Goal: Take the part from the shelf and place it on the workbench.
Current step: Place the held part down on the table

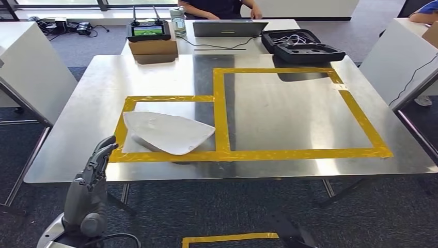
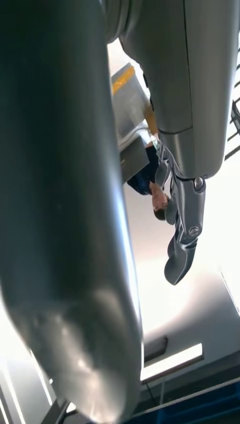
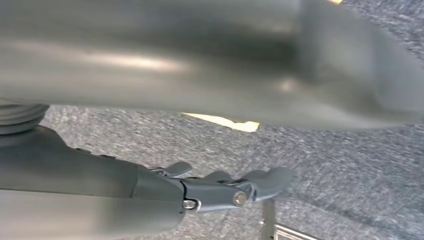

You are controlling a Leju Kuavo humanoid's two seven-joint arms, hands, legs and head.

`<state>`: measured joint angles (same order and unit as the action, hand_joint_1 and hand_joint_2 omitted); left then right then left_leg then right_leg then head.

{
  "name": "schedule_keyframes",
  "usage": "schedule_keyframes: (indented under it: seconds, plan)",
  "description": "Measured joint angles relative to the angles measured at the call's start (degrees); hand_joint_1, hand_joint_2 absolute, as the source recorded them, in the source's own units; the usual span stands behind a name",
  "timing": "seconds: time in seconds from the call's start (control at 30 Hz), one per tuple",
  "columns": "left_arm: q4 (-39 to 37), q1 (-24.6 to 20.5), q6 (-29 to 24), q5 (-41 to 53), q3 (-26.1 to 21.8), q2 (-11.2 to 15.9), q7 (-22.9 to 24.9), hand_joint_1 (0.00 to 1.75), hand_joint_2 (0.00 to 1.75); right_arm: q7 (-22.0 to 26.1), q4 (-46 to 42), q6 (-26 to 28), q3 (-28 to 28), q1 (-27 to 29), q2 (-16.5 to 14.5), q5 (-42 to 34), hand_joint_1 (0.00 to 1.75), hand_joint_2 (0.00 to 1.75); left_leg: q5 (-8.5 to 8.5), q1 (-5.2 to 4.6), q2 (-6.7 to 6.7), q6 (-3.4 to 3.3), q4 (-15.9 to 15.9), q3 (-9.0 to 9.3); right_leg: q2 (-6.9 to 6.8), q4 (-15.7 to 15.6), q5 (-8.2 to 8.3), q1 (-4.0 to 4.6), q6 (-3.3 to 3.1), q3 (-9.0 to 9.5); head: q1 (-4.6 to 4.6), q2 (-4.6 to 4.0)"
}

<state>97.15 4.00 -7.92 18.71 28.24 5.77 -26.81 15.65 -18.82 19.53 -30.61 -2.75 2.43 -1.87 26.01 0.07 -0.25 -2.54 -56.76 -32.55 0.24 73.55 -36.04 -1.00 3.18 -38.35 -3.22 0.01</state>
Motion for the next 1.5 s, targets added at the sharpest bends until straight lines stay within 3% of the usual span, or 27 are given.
schedule_keyframes:
  seconds: [0.03, 0.1, 0.17, 0.3, 0.33, 0.37, 0.43, 0.5, 0.53, 0.57, 0.6, 0.67, 0.7, 0.8, 0.87, 0.97, 1.0, 1.03, 1.07, 1.13, 1.2, 1.3, 1.37, 1.47, 1.5]
  plan:
    - [-0.35, 0.02, 0.02, 0.0, 0.14, 0.0, 0.1, 0.0, 0.0, 0.01, 0.0, 0.03, 0.09, 0.03, 0.0, -0.02, 0.0, 0.0, 0.09, 0.09, -0.03, 0.14, -0.14, 0.0, 0.0, -1.39, 1.39, -0.1, 0.11, 0.44, -0.01, 0.01]
    - [-0.95, 0.04, 0.03, 0.0, 0.45, 0.0, 0.23, 0.0, 0.0, 0.02, 0.0, 0.09, 0.29, 0.03, -0.03, -0.03, 0.0, 0.0, 0.45, 0.32, -0.12, 0.7, -0.72, -0.02, -0.02, -8.51, 5.41, -0.45, 0.34, 3.58, 0.0, 0.0]
    - [-1.35, 0.05, 0.04, 0.0, 0.69, 0.01, 0.24, 0.0, 0.0, 0.03, 0.0, 0.13, 0.43, -0.01, -0.16, -0.03, 0.0, 0.0, 0.89, 0.25, -0.21, 1.59, -1.43, -0.2, 0.18, -14.28, 7.53, -0.54, -0.04, 6.17, -0.01, 0.0]
    - [-1.87, 0.05, 0.05, 0.0, 1.05, 0.03, 0.23, 0.0, 0.0, 0.08, 0.02, 0.14, 0.49, 0.06, -0.26, 0.01, 0.0, 0.0, 0.98, 0.35, -0.27, 3.3, -1.64, -0.4, 0.37, -15.22, 7.81, -0.25, -2.0, 6.27, -0.04, 0.0]
    - [-1.96, 0.02, 0.05, 0.0, 1.13, 0.04, 0.23, 0.0, 0.0, 0.11, 0.02, 0.14, 0.5, 0.03, -0.26, 0.04, 0.0, 0.0, 1.68, 0.44, -0.22, 3.63, -2.58, -0.79, 0.33, -15.29, 7.94, -0.27, -2.43, 6.24, -0.09, -0.01]
    - [-2.04, 0.0, 0.05, 0.0, 1.17, 0.05, 0.23, 0.0, 0.0, 0.15, 0.02, 0.14, 0.51, 0.01, -0.26, 0.06, 0.0, 0.0, 3.04, 0.5, -0.15, 3.88, -4.67, -1.69, 0.26, -15.37, 8.06, -0.33, -2.78, 6.22, -0.14, -0.01]
    - [-2.26, -0.01, 0.05, -0.01, 1.22, 0.1, 0.25, 0.0, 0.0, 0.18, 0.02, 0.14, 0.53, 0.02, -0.26, 0.12, 0.0, 0.0, 6.89, 0.52, -0.06, 4.17, -11.81, -4.88, 0.12, -15.38, 8.1, -0.26, -3.13, 6.13, -0.23, -0.01]
    - [-2.57, 0.03, 0.05, -0.02, 1.37, 0.21, 0.28, 0.0, 0.0, 0.17, 0.02, 0.14, 0.53, 0.04, -0.26, 0.16, 0.0, 0.0, 8.75, 0.52, -0.06, 4.22, -17.32, -7.35, 0.02, -15.35, 8.1, -0.13, -3.18, 6.06, -0.23, -0.01]
    - [-2.68, 0.03, 0.05, -0.02, 1.46, 0.26, 0.31, 0.0, 0.0, 0.17, 0.02, 0.14, 0.53, 0.03, -0.26, 0.16, 0.0, 0.0, 8.09, 0.52, -0.05, 4.12, -17.2, -7.21, 0.0, -15.33, 8.1, -0.08, -3.18, 6.07, -0.23, -0.01]
    - [-2.75, 0.01, 0.04, -0.02, 1.55, 0.29, 0.34, 0.0, 0.0, 0.16, 0.02, 0.11, 0.53, 0.01, -0.26, 0.16, 0.0, 0.0, 6.48, 0.52, -0.05, 3.95, -14.87, -5.97, 0.0, -15.3, 8.1, -0.06, -3.17, 6.12, -0.23, -0.01]
    - [-2.79, -0.03, 0.04, -0.02, 1.61, 0.3, 0.37, 0.0, 0.0, 0.16, 0.02, 0.03, 0.53, -0.01, -0.26, 0.16, 0.0, 0.0, 4.45, 0.5, -0.05, 3.71, -10.96, -3.95, 0.01, -15.25, 8.08, -0.04, -3.12, 6.17, -0.23, -0.01]
    - [-2.81, -0.14, 0.01, -0.02, 1.67, 0.32, 0.4, 0.0, 0.0, 0.14, 0.02, -0.14, 0.53, -0.03, -0.26, 0.15, 0.0, 0.0, 2.03, 0.32, -0.1, 3.22, -4.01, -0.54, 0.05, -15.09, 8.06, 0.14, -2.73, 6.1, -0.22, -0.01]
    - [-2.82, -0.16, -0.01, -0.02, 1.69, 0.33, 0.42, 0.0, 0.0, 0.14, 0.02, -0.2, 0.53, -0.03, -0.26, 0.15, 0.0, 0.0, 1.72, 0.21, -0.14, 3.0, -2.37, 0.14, 0.08, -15.08, 8.09, 0.2, -2.42, 6.02, -0.21, -0.01]
    - [-2.84, -0.2, -0.04, -0.02, 1.81, 0.34, 0.43, 0.0, 0.0, 0.16, 0.02, -0.21, 0.53, 0.0, -0.28, 0.07, 0.0, 0.0, 1.47, 0.08, -0.18, 1.99, -1.73, 0.0, 0.11, -15.21, 8.24, 0.08, -1.29, 5.91, -0.2, -0.01]
    - [-2.85, -0.32, -0.04, -0.01, 1.98, 0.33, 0.43, 0.0, 0.0, 0.22, 0.02, -0.22, 0.53, 0.0, -0.3, -0.04, 0.0, 0.0, 0.96, 0.22, -0.04, 1.11, -1.28, -0.04, 0.07, -13.13, 6.35, -0.02, -0.71, 5.08, -0.19, -0.01]
    - [-2.98, -0.39, -0.04, 0.02, 2.25, 0.31, 0.43, 0.0, 0.0, 0.33, 0.07, -0.21, 0.55, 0.06, -0.31, -0.26, 0.0, 0.0, 0.47, 0.19, 0.17, 0.47, -1.19, -0.59, 0.03, -3.15, 0.44, 0.0, -0.29, 1.05, -0.17, -0.01]
    - [-3.06, -0.38, -0.04, 0.04, 2.34, 0.31, 0.43, 0.0, 0.0, 0.39, 0.09, -0.21, 0.55, 0.11, -0.31, -0.35, 0.0, 0.0, 0.35, 0.14, 0.2, 0.44, -1.25, -0.84, 0.03, -0.65, -0.39, 0.01, -0.23, 0.16, -0.17, -0.01]
    - [-3.16, -0.39, -0.04, 0.07, 2.43, 0.31, 0.43, 0.0, 0.0, 0.49, 0.1, -0.21, 0.55, 0.14, -0.31, -0.42, 0.0, 0.0, 0.23, 0.12, 0.22, 0.46, -1.34, -1.08, 0.03, -0.1, -0.09, 0.01, -0.21, 0.21, -0.17, 0.0]
    - [-3.22, -0.4, -0.04, 0.09, 2.49, 0.31, 0.43, 0.0, 0.0, 0.6, 0.11, -0.21, 0.55, 0.15, -0.31, -0.48, 0.0, 0.0, 0.12, 0.11, 0.22, 0.53, -1.45, -1.28, 0.02, -1.8, 1.22, 0.0, -0.24, 1.38, -0.17, 0.0]
    - [-3.27, -0.46, -0.05, 0.13, 2.53, 0.3, 0.43, 0.0, 0.0, 0.8, 0.11, -0.21, 0.58, 0.05, -0.31, -0.54, 0.0, 0.0, -0.05, 0.09, 0.2, 0.79, -1.76, -1.59, 0.01, -9.5, 4.29, 0.01, -0.5, 5.9, -0.17, 0.0]
    - [-3.27, -0.59, -0.07, 0.14, 2.55, 0.28, 0.46, 0.0, 0.0, 0.9, 0.11, -0.21, 0.61, -0.05, -0.31, -0.56, 0.0, 0.0, -0.3, 0.0, 0.17, 1.31, -2.01, -1.79, 0.05, -14.68, 5.83, 0.28, -1.04, 8.72, -0.19, 0.0]
    - [-3.27, -0.79, -0.1, 0.16, 2.58, 0.28, 0.56, 0.0, 0.0, 0.94, 0.11, -0.21, 0.63, -0.09, -0.34, -0.56, 0.0, 0.0, -0.86, -0.07, 0.09, 2.46, -1.99, -2.05, 0.04, -15.55, 6.35, 0.4, -2.15, 8.48, -0.21, 0.01]
    - [-3.26, -0.89, -0.12, 0.21, 2.6, 0.28, 0.58, 0.0, 0.0, 0.94, 0.11, -0.21, 0.64, -0.16, -0.36, -0.56, 0.0, 0.0, 0.7, 0.01, 0.07, 3.15, -3.6, -2.84, -0.07, -15.77, 7.06, 0.15, -3.0, 7.96, -0.27, -0.01]
    - [-3.35, -1.0, -0.13, 0.32, 2.62, 0.29, 0.58, 0.0, 0.0, 0.94, 0.11, -0.22, 0.64, -0.16, -0.42, -0.56, 0.0, 0.0, 7.42, 0.23, 0.08, 3.84, -13.29, -6.23, -0.21, -15.84, 8.02, 0.11, -3.59, 6.79, -0.34, 0.0]
    - [-3.4, -0.99, -0.13, 0.36, 2.62, 0.3, 0.58, 0.0, 0.0, 0.94, 0.11, -0.23, 0.64, -0.14, -0.43, -0.56, 0.0, 0.0, 8.83, 0.28, 0.08, 3.99, -16.26, -7.03, -0.24, -15.82, 8.32, 0.12, -3.56, 6.37, -0.34, 0.0]
